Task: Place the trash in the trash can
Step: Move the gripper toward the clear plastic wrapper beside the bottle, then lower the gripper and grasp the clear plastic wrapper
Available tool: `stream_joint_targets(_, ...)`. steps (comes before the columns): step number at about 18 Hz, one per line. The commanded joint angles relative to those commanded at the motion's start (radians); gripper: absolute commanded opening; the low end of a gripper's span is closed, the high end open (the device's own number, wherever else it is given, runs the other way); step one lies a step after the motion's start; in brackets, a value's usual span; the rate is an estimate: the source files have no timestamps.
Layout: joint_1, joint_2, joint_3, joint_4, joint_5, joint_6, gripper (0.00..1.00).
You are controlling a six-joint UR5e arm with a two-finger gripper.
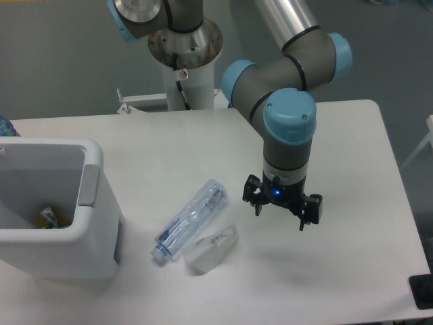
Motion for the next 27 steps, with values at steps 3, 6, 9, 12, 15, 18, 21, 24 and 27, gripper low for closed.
stream_joint_targets(3,0.0,0.0,-0.002,0.0,0.0,-0.003,1.0)
stream_joint_targets(6,-0.002,0.005,-0.002,-0.005,-0.009,-0.008,1.0)
stream_joint_targets(9,-0.006,0.008,-0.034,0.012,-0.012,-0.006,1.0)
stream_joint_targets(12,-0.046,0.018,-0.093,0.09,-0.011,-0.015,1.0)
stream_joint_targets(15,-0.08,0.012,-0.118,0.124,-0.011,-0.064,1.0)
stream_joint_targets(18,-0.118,-0.027,-0.118,0.127,-0.011,-0.064,1.0)
stream_joint_targets(21,-0.138,-0.064,-0.11,0.132,-0.011,-0.057,1.0)
stream_joint_targets(24,-0.155,-0.113,-0.098,0.135,-0.008,-0.054,0.94)
stream_joint_targets(27,-0.164,-0.127,-0.11,0.135,-0.008,-0.052,0.21)
